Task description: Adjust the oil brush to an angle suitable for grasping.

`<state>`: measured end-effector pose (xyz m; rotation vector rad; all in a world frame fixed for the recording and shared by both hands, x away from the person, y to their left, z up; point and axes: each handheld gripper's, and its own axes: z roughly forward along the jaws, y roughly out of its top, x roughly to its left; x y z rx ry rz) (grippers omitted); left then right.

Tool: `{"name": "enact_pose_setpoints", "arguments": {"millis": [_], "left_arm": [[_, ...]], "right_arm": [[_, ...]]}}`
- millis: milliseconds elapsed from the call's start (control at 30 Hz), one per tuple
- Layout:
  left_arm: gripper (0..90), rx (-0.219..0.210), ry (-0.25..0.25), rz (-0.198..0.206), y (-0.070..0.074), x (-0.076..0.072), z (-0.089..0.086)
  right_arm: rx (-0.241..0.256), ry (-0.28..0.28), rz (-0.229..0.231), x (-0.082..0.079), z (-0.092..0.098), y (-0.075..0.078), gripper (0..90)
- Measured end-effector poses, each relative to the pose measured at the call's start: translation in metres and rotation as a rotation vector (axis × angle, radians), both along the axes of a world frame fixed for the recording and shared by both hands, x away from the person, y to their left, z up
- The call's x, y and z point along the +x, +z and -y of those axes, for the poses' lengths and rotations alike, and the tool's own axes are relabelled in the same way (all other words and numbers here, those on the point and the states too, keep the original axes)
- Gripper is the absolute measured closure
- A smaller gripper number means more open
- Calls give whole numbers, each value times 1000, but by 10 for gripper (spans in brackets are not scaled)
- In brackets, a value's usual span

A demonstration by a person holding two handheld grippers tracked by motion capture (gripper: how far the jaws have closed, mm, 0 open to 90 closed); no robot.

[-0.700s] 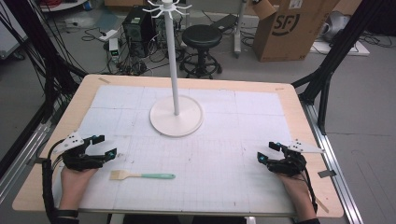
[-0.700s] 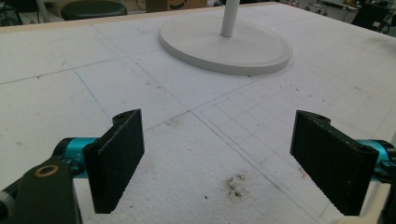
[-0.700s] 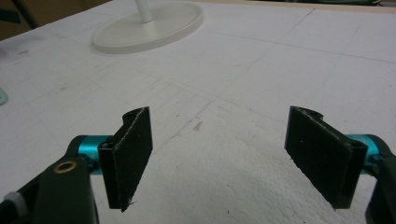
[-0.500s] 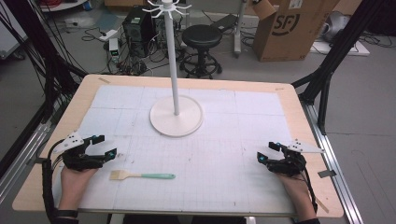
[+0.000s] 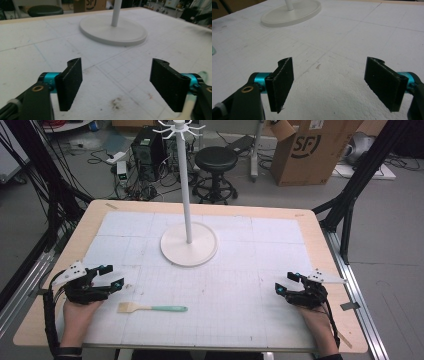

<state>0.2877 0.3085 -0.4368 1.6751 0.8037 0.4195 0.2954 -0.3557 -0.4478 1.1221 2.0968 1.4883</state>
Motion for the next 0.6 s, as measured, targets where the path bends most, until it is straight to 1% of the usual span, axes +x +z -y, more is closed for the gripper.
{"name": "enact_pose_setpoints", "arguments": {"millis": [100, 133, 167, 233, 300, 333, 367, 400, 433, 467, 500, 533, 567, 600], "left_arm": [[345, -4, -7, 13, 2, -2, 4], [345, 0, -17, 11, 4, -3, 5], [398, 2, -28, 9, 5, -4, 8], [416, 24, -49, 6, 7, -6, 14], [488, 40, -73, 11, 8, -9, 23], [513, 50, -86, 17, 9, -10, 28], [513, 58, -101, 23, 9, -12, 33], [539, 67, -113, 29, 10, -13, 38], [591, 77, -122, 32, 10, -14, 41], [591, 87, -138, 39, 10, -16, 47], [634, 86, -154, 39, 10, -17, 52], [656, 86, -170, 37, 9, -18, 56], [656, 88, -182, 36, 9, -19, 60], [697, 90, -197, 32, 8, -20, 63]], "right_arm": [[-1, -1, -4, 0, 0, 0, 233], [-1, -1, -4, 0, 0, 0, 233], [-1, -1, -4, 0, 0, 0, 233], [-2, 0, -3, 0, -1, 0, 234], [-4, -1, -3, 0, -1, 0, 234], [-4, -1, -8, 0, -1, 0, 234], [-4, -1, -8, 0, -1, 0, 234], [-6, -1, -8, 0, -1, 0, 234], [-7, 2, -6, 0, -1, 0, 235], [-7, 2, -6, 0, -1, 0, 235], [-11, 2, -4, 0, -1, 0, 236], [-10, 2, -8, 0, -1, 0, 236], [-10, 2, -8, 0, -1, 0, 236], [-10, 3, -8, 0, -1, 0, 236]]}}
